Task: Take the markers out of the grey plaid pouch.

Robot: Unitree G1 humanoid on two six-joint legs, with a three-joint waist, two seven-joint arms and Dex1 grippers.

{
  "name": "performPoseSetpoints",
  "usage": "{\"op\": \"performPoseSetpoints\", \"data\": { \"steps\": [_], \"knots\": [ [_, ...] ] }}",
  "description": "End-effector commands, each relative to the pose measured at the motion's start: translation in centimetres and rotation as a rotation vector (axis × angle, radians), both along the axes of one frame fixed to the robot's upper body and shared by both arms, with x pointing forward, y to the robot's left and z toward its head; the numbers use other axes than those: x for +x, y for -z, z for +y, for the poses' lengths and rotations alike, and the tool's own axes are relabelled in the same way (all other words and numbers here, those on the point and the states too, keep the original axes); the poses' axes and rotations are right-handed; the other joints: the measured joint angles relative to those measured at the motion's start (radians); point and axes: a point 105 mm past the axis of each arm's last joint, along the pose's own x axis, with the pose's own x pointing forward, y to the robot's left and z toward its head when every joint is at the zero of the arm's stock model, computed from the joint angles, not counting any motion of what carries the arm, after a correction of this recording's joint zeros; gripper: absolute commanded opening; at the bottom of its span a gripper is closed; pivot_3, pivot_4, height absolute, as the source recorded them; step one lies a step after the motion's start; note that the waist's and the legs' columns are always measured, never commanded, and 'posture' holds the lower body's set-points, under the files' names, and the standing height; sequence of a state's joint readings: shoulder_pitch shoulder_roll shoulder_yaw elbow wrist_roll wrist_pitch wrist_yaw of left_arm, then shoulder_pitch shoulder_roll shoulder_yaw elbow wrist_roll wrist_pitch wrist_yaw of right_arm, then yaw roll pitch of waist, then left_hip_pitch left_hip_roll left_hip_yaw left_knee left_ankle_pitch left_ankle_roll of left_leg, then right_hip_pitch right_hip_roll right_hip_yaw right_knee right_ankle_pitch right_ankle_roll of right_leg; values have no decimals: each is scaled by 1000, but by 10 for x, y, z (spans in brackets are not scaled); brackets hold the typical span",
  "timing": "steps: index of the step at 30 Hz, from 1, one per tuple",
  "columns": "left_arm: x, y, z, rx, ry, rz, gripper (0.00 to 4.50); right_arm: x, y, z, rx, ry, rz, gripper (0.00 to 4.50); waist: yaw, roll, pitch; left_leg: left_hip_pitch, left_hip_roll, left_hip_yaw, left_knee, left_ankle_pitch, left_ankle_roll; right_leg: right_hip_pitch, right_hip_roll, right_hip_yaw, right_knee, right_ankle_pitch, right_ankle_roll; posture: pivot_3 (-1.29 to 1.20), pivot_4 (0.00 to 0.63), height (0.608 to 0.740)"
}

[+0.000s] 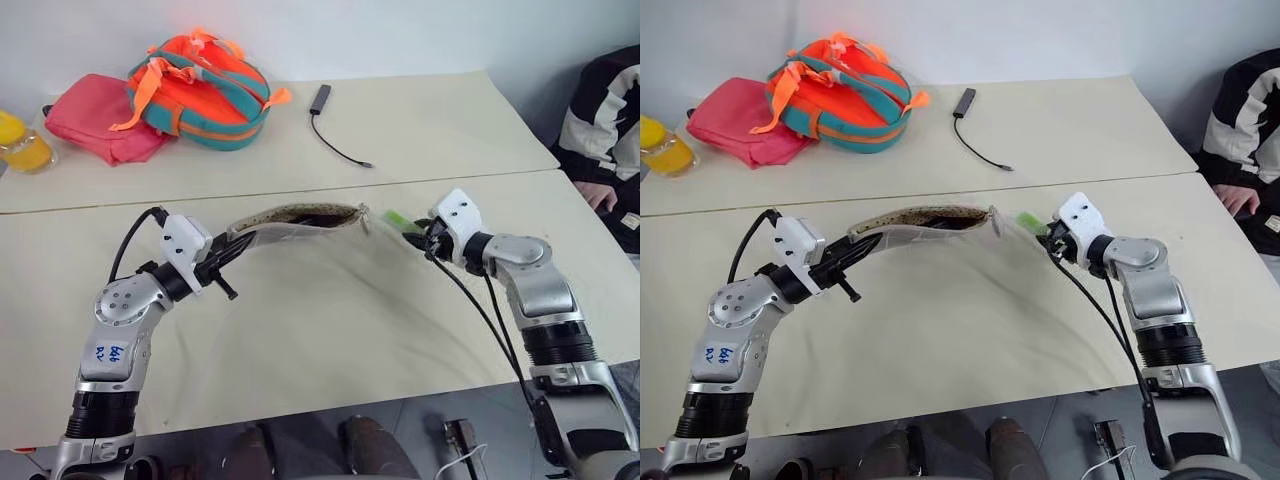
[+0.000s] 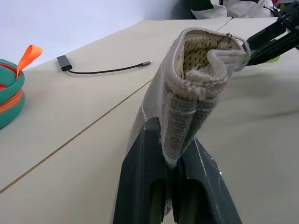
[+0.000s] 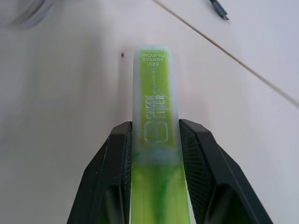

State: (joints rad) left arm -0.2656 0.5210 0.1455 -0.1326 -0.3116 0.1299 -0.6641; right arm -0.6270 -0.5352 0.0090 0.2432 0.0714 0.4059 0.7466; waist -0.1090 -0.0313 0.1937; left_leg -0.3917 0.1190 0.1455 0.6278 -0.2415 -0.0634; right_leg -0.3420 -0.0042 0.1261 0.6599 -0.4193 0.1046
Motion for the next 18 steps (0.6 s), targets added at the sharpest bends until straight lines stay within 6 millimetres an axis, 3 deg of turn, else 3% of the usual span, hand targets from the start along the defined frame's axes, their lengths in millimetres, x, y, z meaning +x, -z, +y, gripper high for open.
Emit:
{"op": "performPoseSetpoints", "data": {
  "steps": [1,5,6,7,9,10,13,18],
  "knots": [
    [-4,-12,-3,-18,16,-49,0,2,-24,-7,51,30,-60,2410,1,0,0,0,0,0,0,0,0,0,0,0,0,0,0,0,150,740],
    [-4,-12,-4,-21,22,-48,0,4,-55,-1,52,0,-135,3806,0,0,0,0,0,0,0,0,0,0,0,0,0,0,0,0,150,740],
    [-4,-12,-4,-22,21,-48,0,4,-58,0,36,-2,-144,3806,-1,0,0,0,0,0,0,0,0,0,0,0,0,0,0,0,150,740],
    [-4,-12,-4,-23,22,-46,0,2,-77,10,64,-51,-190,3806,-1,0,0,0,0,0,0,0,0,0,0,0,0,0,0,0,150,740],
    [-4,-11,-6,-24,30,-40,0,-16,-115,46,85,-243,-298,3806,-3,1,1,0,0,0,0,0,0,-1,0,0,0,0,0,0,150,740],
    [-4,-11,-7,-24,33,-38,0,-23,-125,58,87,-308,-327,3806,-4,2,1,0,0,1,0,0,0,-2,0,2,1,0,0,0,150,740],
    [-3,-11,-10,-27,47,-37,0,-42,-136,89,71,-455,-374,3181,-2,2,1,0,2,0,-1,-1,-1,-2,2,1,1,0,0,0,150,740],
    [-2,-14,-16,-32,58,-37,0,-60,-122,116,-57,-604,-402,1455,9,1,1,-1,1,-2,0,-2,-1,-1,-1,-3,1,0,0,0,150,740]
  ]
}}
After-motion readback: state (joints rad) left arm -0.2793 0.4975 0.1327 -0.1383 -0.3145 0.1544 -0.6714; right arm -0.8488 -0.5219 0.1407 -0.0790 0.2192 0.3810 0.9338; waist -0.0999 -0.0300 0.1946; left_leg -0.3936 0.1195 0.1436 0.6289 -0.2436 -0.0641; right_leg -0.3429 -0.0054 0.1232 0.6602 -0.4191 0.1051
